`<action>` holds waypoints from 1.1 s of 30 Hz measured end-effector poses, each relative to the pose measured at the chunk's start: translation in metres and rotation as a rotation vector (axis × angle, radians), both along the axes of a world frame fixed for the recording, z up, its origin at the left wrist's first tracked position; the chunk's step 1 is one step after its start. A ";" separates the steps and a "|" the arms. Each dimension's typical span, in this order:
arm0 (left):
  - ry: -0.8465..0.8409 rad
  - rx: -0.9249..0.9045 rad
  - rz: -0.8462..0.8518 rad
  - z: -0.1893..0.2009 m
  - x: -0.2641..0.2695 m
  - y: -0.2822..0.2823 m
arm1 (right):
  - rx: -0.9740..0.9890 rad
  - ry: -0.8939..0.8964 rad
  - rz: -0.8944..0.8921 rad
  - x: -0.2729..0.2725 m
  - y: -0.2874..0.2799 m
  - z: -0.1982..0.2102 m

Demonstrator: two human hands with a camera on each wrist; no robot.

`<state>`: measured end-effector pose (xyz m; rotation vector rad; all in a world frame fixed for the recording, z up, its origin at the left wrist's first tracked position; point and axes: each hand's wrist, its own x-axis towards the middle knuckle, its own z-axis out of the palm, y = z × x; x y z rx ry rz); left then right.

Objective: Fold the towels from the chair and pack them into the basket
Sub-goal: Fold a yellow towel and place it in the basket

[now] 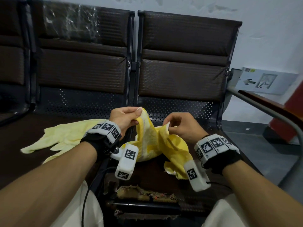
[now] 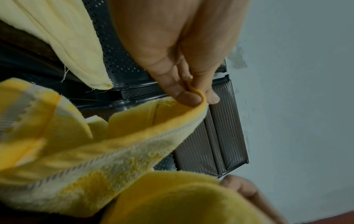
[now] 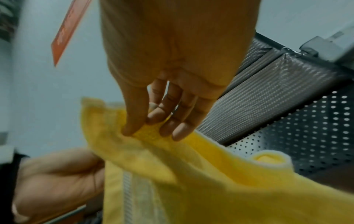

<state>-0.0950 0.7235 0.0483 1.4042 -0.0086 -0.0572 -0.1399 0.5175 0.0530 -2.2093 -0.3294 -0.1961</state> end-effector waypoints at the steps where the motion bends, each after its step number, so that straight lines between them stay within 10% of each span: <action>1: -0.011 0.018 -0.018 0.000 -0.001 -0.001 | 0.040 -0.012 0.015 0.000 0.001 0.002; 27: -0.435 0.838 -0.437 0.002 -0.028 -0.003 | -0.372 0.001 -0.008 0.001 0.002 -0.007; 33: -0.335 0.680 -0.542 0.007 -0.035 0.006 | -0.264 -0.012 0.020 0.001 0.006 -0.012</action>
